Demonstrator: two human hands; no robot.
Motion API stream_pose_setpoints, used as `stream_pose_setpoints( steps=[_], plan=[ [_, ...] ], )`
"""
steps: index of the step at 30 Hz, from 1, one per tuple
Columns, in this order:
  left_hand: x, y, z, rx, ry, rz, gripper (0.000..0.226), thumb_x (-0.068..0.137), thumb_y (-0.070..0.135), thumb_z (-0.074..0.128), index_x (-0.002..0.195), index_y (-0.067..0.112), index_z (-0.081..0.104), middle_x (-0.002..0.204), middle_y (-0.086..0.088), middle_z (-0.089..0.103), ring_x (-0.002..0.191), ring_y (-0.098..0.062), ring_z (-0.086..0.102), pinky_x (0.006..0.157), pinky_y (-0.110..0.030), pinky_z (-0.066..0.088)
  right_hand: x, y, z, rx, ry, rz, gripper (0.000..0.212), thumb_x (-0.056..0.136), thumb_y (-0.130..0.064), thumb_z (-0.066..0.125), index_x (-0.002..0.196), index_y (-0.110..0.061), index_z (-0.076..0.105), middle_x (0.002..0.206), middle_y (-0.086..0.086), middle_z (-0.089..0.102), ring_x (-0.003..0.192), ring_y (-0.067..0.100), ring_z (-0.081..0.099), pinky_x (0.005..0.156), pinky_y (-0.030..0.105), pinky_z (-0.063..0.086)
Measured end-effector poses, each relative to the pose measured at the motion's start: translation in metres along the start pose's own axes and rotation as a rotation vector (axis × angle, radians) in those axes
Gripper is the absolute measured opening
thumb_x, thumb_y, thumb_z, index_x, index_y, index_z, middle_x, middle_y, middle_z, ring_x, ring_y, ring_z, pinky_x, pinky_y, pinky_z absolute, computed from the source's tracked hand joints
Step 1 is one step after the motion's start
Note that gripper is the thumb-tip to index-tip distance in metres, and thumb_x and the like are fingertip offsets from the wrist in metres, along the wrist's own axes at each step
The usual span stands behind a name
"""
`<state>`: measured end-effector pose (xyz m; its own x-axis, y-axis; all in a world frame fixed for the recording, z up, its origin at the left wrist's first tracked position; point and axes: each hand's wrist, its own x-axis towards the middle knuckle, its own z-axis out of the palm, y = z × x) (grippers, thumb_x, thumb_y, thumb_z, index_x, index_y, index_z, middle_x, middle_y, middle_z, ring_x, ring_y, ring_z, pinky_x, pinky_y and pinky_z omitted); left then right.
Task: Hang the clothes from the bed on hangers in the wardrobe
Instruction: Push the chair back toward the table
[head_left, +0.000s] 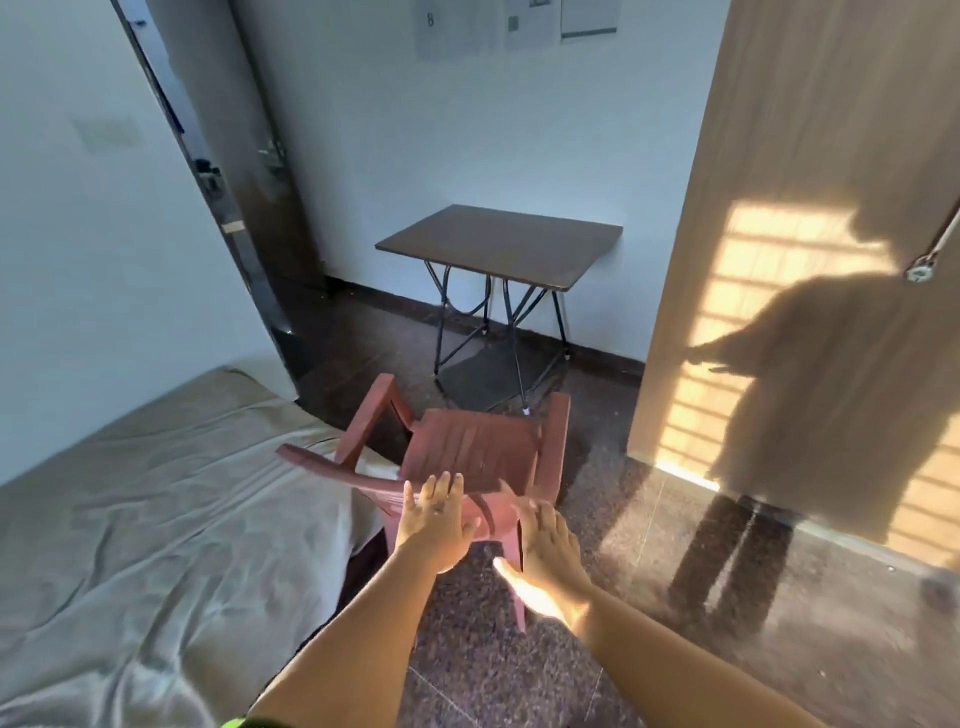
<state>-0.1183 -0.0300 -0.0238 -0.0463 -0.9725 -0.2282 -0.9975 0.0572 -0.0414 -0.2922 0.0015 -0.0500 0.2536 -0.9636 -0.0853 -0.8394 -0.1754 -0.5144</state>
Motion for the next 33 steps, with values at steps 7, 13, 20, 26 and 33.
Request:
stream_pose_setpoints(
  steps=[7, 13, 20, 26, 33],
  plan=[
    [-0.022, -0.043, 0.015, -0.08, 0.033, 0.073, 0.079, 0.098, 0.041, 0.045, 0.155, 0.015, -0.004, 0.163, -0.002, -0.007, 0.15, -0.024, -0.003, 0.121, -0.047, 0.003, 0.024, -0.036, -0.002, -0.22, -0.054, -0.071, 0.091, 0.088, -0.042, 0.061, 0.152, -0.023, 0.0, 0.159, 0.011, 0.005, 0.148, 0.028, 0.0, 0.121, 0.047, 0.011],
    [-0.013, -0.078, 0.014, 0.007, 0.087, 0.179, 0.081, 0.096, 0.032, 0.053, 0.155, 0.024, -0.002, 0.163, 0.007, -0.002, 0.15, -0.019, 0.004, 0.12, -0.05, 0.004, 0.058, -0.07, 0.023, -0.453, -0.134, -0.117, 0.101, 0.086, -0.032, 0.068, 0.154, -0.014, -0.004, 0.16, 0.011, 0.003, 0.148, 0.031, -0.001, 0.122, 0.045, 0.004],
    [0.039, -0.164, 0.008, -0.055, 0.097, 0.218, 0.056, 0.093, 0.022, 0.054, 0.146, 0.027, 0.034, 0.149, 0.005, 0.039, 0.142, -0.02, 0.028, 0.12, -0.052, 0.003, 0.132, -0.118, 0.031, -0.553, -0.232, -0.018, 0.044, 0.084, -0.006, 0.057, 0.128, -0.01, 0.05, 0.119, 0.009, 0.063, 0.109, 0.03, 0.06, 0.092, 0.04, 0.05],
    [0.099, -0.25, 0.011, -0.01, 0.199, 0.13, 0.006, 0.092, 0.026, 0.056, 0.094, 0.026, 0.061, 0.1, 0.003, 0.066, 0.101, -0.018, 0.06, 0.11, -0.039, 0.036, 0.162, -0.105, 0.025, -0.582, -0.229, 0.024, 0.031, 0.086, -0.01, 0.043, 0.105, -0.013, 0.067, 0.106, 0.01, 0.069, 0.101, 0.033, 0.064, 0.084, 0.039, 0.051],
    [0.16, -0.228, -0.004, 0.027, 0.177, 0.365, 0.023, 0.093, 0.011, 0.045, 0.098, 0.021, 0.066, 0.095, -0.001, 0.07, 0.091, -0.023, 0.066, 0.085, -0.033, 0.05, 0.184, -0.072, -0.002, -0.649, -0.115, 0.162, 0.026, 0.091, -0.014, 0.045, 0.1, -0.021, 0.068, 0.102, 0.0, 0.07, 0.099, 0.024, 0.066, 0.079, 0.035, 0.051]
  ],
)
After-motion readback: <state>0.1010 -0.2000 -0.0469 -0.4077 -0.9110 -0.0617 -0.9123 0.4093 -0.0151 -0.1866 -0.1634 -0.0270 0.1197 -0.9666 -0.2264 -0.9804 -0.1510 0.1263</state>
